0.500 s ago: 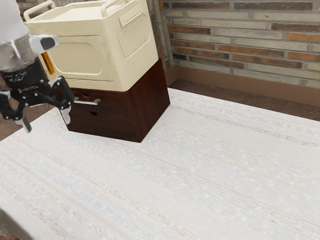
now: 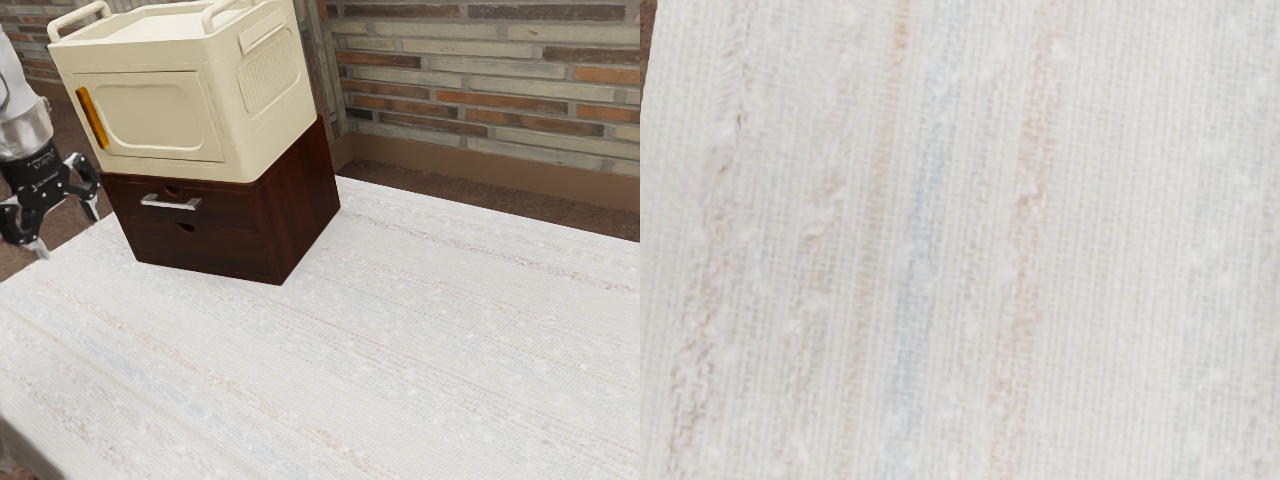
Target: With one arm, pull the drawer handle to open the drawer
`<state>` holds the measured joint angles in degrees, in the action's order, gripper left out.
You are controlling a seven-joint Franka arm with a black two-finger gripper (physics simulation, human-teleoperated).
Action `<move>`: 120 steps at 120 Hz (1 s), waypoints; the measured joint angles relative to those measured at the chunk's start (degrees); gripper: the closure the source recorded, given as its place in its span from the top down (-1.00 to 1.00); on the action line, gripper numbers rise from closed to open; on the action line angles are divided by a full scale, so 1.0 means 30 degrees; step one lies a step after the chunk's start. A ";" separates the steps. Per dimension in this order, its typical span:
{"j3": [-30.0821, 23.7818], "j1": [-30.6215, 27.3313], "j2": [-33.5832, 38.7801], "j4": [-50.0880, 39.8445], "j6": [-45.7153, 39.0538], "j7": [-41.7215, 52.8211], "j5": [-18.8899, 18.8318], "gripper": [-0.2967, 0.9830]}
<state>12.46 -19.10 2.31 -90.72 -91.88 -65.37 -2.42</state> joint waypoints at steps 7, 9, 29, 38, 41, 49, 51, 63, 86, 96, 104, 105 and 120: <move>-0.0030 -0.0050 -0.1389 0.1171 -0.0517 -0.0624 0.0027 0.54; -0.0036 -0.0047 -0.1695 0.1357 -0.0687 -0.0791 0.0033 0.54; -0.0261 -0.0056 -0.3748 0.2900 -0.2257 -0.2215 0.0139 0.54; -0.0394 -0.0072 -0.4318 0.3051 -0.3077 -0.2736 0.0287 0.54; -0.0409 -0.0089 -0.4429 0.3026 -0.3384 -0.2895 0.0334 0.54; -0.0425 -0.0140 -0.4766 0.3011 -0.4189 -0.3281 0.0422 0.54; -0.0427 -0.0139 -0.4838 0.3004 -0.4387 -0.3370 0.0437 0.54; -0.0432 -0.0133 -0.5174 0.2987 -0.5460 -0.3844 0.0498 0.54; -0.0461 -0.0076 -0.5601 0.2969 -0.6833 -0.4608 0.0557 0.54; -0.0481 -0.0077 -0.5795 0.3032 -0.7157 -0.4848 0.0564 0.54; -0.0489 -0.0076 -0.5933 0.3030 -0.7431 -0.5019 0.0570 0.54; -0.0489 -0.0075 -0.5947 0.3032 -0.7465 -0.5039 0.0570 0.54; -0.0491 -0.0037 -0.6107 0.2979 -0.7890 -0.5310 0.0652 0.52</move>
<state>10.99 -19.21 -16.01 -81.78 -115.55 -81.30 -0.46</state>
